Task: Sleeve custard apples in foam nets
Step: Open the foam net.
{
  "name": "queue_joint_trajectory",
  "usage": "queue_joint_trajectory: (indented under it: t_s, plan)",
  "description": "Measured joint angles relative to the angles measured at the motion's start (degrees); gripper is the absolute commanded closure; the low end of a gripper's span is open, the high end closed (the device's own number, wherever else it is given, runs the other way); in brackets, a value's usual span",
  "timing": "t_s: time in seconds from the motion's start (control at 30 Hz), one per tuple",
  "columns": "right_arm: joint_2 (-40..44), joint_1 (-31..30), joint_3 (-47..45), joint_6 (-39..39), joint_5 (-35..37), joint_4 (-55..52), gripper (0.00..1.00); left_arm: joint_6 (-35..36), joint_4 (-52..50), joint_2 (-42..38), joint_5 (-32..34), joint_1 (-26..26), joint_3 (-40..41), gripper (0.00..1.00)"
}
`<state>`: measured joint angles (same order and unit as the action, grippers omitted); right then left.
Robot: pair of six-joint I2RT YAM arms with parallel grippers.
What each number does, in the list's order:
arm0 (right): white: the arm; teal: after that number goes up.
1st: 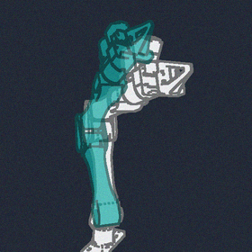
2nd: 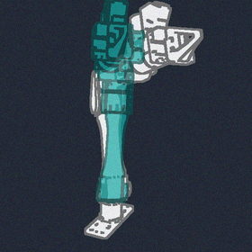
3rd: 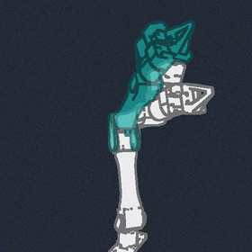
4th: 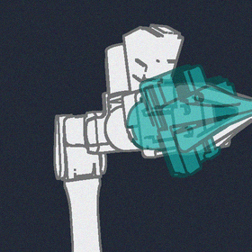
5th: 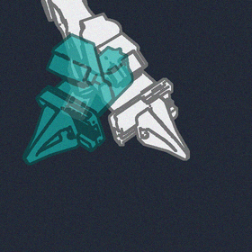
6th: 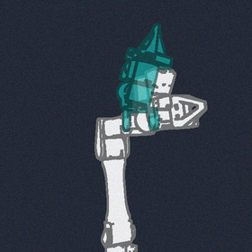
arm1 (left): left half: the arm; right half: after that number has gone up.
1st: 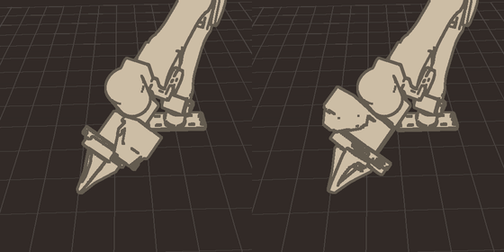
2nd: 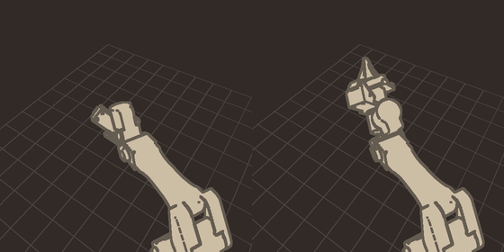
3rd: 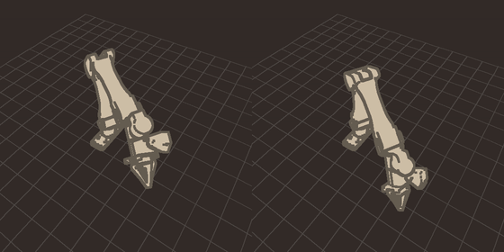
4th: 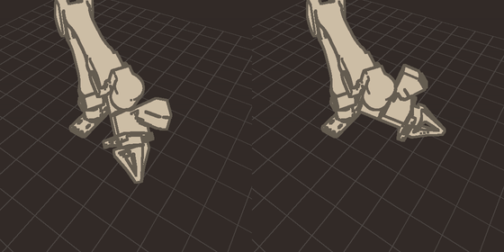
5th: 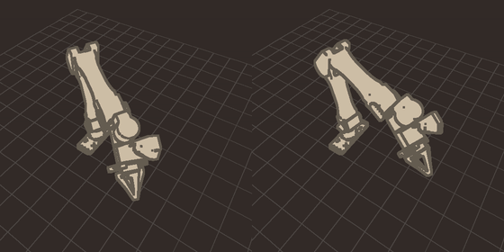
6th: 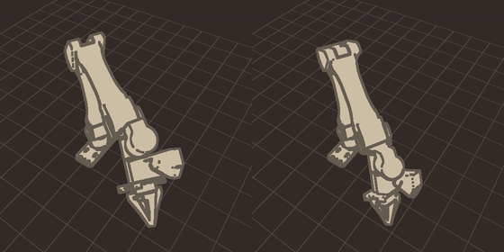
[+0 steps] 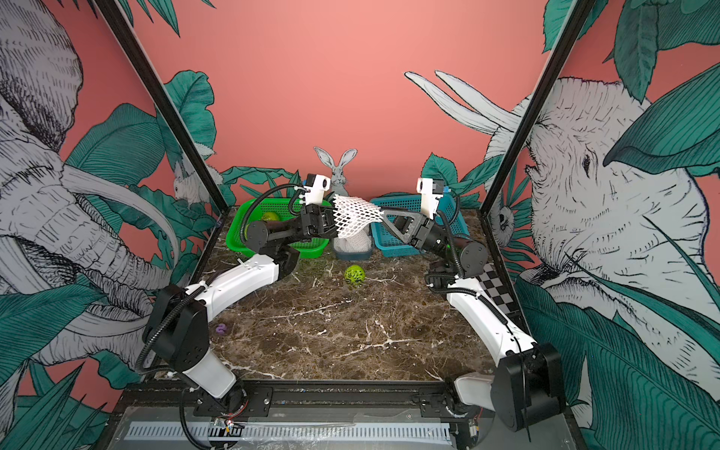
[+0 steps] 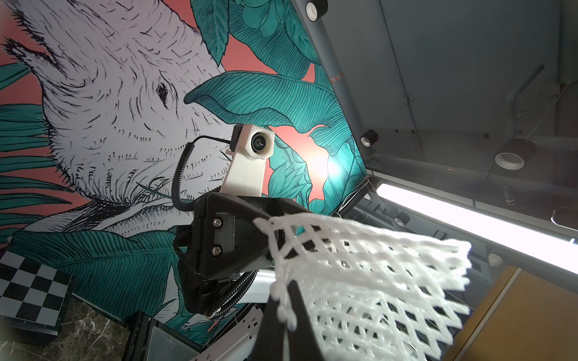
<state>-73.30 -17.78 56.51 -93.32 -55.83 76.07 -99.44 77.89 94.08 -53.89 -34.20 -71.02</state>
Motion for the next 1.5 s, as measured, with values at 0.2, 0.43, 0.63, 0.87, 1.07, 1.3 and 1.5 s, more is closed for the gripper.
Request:
queue_joint_trajectory:
  t_s: [0.2,0.43,0.63,0.87,1.07,1.3,1.5]
  plan:
    - [0.61,0.37,0.0,-0.48,-1.29,-0.02,0.44,-0.02,0.02,0.02,-0.22,0.5,-0.26,1.0]
    - [0.96,1.88,0.02,-1.44,-1.7,0.0,0.43,-0.04,0.04,0.0,-0.57,1.62,-0.26,1.0]
    - [0.28,1.27,2.05,-1.97,-1.7,0.11,0.33,-0.24,0.02,-0.02,-0.61,2.86,-0.28,1.0]
    - [-2.95,0.9,2.27,-2.51,-1.6,0.7,0.29,-0.26,0.04,-0.02,-1.2,2.4,-0.31,1.0]
    - [-4.92,0.09,2.86,-2.95,-1.64,0.39,0.35,-0.81,0.07,-0.04,-1.66,1.46,-1.36,1.0]
    - [-4.7,-1.05,2.93,-2.67,-1.97,0.37,0.58,-1.05,0.04,-0.13,-1.75,1.09,-1.4,1.0]
    - [-2.82,-1.27,2.93,-2.47,-2.12,0.48,0.89,-1.14,0.04,0.52,-1.68,1.11,-1.4,1.0]
